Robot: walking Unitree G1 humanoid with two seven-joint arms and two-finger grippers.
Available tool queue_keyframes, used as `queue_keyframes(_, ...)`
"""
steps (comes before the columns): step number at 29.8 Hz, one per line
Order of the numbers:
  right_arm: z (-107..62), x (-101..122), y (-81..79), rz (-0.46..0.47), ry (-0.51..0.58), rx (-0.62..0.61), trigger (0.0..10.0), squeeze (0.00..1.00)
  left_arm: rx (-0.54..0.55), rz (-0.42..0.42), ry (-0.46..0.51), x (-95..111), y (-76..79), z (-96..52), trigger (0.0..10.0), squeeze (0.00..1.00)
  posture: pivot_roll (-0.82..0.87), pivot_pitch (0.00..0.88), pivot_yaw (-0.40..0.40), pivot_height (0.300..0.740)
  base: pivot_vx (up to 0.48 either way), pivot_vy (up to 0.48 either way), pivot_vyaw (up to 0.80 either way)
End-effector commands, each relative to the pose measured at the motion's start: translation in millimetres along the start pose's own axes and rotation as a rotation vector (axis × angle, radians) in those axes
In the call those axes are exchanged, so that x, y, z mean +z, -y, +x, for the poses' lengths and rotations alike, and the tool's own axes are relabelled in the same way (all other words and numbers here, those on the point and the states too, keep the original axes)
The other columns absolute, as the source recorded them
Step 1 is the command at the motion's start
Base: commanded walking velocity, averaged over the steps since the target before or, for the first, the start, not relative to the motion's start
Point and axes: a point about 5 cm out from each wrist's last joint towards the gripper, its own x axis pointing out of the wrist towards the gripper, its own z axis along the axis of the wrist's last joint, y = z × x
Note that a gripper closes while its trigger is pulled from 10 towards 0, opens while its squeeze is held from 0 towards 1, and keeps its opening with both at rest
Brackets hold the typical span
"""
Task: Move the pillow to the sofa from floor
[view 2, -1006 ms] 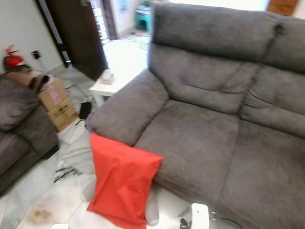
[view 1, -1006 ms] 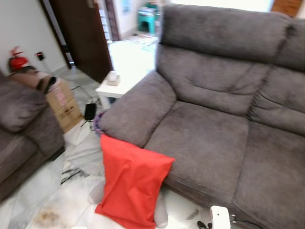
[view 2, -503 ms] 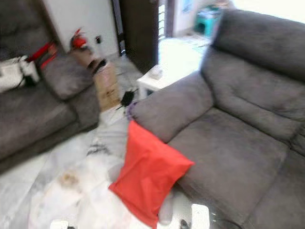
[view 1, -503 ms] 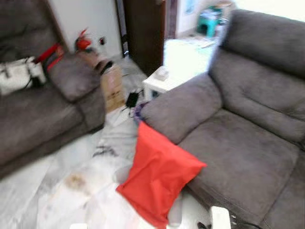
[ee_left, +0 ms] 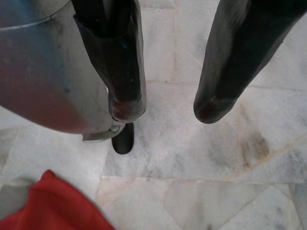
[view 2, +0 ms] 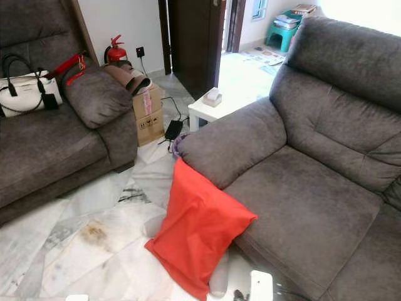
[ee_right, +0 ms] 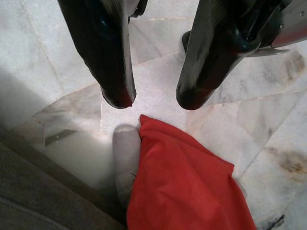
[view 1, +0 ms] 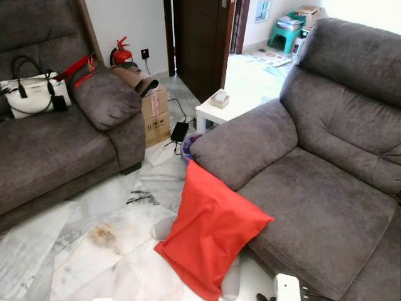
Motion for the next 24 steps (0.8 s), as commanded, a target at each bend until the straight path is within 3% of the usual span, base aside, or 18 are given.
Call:
queue_keyframes(1,0.2,2.7,1.5,0.006,0.007,-0.006,10.0,0.0,0.009,-0.013,-0.019,-5.5,-3.3,-1.4,10.0,0.0,0.05,0.109,0.018,0.74,0.285,0.0,0.0)
queue_keyframes(16,0.2,3.0,1.5,0.007,0.009,-0.003,10.0,0.0,0.01,-0.009,-0.022,-6.6,-3.5,-1.7,10.0,0.0,0.05,0.11,0.017,0.74,0.295,0.0,0.0)
queue_keyframes(24,0.1,3.1,1.6,0.004,0.01,0.0,10.0,0.0,0.029,0.003,-0.005,-3.4,-5.3,-1.3,10.0,0.0,0.05,0.11,0.017,0.74,0.0,0.0,0.0)
